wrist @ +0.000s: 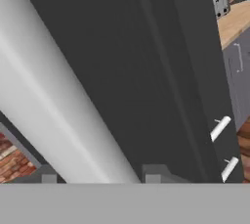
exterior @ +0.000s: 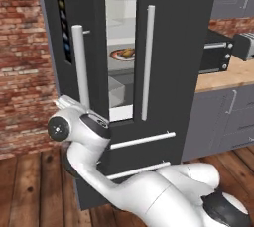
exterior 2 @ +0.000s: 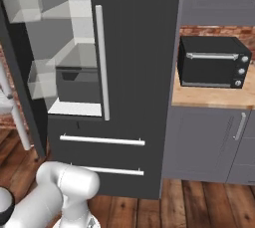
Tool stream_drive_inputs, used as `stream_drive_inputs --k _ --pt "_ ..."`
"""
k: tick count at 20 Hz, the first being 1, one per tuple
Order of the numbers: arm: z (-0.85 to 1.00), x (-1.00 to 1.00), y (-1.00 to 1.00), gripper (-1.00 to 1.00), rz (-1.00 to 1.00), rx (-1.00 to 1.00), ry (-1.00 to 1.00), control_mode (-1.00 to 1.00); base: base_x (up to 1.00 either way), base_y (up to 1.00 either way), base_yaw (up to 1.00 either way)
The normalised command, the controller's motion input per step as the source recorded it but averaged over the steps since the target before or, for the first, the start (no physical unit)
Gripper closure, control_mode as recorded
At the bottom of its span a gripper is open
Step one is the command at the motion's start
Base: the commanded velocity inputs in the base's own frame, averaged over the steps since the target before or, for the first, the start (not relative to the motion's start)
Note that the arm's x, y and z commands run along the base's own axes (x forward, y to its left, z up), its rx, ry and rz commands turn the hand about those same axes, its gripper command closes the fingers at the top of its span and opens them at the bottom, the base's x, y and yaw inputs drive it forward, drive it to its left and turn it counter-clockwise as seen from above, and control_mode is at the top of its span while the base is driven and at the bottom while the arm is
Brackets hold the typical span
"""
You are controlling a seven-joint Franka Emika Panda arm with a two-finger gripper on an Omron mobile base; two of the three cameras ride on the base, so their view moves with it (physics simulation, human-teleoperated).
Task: Retrieve the chicken drumstick from the fridge and place it on the saucepan with marinade on the stove.
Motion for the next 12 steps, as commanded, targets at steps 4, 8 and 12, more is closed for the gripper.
stream_drive_inputs --k 4,8,12 --pt "-0.04 -0.28 0.06 -1.0 0.0 -0.01 0.0 -1.0 0.0 0.0 0.0" --pt "-0.07 -1.0 -0.03 -1.0 0.03 0.04 -0.07 -1.0 0.0 0.0 0.0" --pt "0.26 -1.0 -0.28 -1.0 0.14 0.12 -0.05 -1.0 0.0 0.0 0.0"
